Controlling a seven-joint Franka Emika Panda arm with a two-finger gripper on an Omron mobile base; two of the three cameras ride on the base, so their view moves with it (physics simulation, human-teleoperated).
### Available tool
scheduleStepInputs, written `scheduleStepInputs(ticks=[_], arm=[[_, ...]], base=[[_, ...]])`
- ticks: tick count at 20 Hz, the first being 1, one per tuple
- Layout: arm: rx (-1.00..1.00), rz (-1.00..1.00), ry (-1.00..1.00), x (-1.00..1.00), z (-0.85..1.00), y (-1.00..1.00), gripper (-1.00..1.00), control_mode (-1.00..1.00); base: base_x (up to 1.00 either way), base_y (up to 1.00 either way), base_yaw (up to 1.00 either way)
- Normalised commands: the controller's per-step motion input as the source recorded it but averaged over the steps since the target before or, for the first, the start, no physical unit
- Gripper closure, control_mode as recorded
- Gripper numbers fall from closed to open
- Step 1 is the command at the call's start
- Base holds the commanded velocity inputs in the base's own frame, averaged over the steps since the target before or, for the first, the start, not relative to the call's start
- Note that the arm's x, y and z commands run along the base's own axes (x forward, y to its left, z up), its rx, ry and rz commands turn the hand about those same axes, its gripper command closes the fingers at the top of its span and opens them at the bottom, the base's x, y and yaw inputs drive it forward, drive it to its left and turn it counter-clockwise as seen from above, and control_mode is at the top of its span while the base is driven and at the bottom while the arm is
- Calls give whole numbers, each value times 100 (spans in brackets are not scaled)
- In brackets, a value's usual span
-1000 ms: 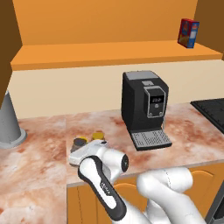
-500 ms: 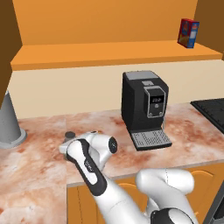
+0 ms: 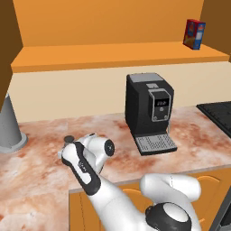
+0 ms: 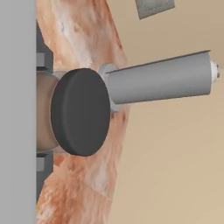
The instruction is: Pick the cinnamon and honey bottle from the cabinet and place them next to the mug.
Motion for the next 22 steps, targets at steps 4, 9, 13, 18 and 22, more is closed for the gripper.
scheduleStepInputs(ticks=[4, 9, 13, 18, 22], arm=[[0, 0, -3, 0, -13, 0, 100, -100], [0, 0, 0, 0, -50, 0, 100, -100], [0, 0, 0, 0, -18, 0, 100, -100], [0, 0, 0, 4, -20, 0, 100, -100], [0, 0, 0, 18, -26, 0, 100, -100]], base=[[0, 0, 0], [0, 0, 0], [0, 0, 0], [0, 0, 0], [0, 0, 0]])
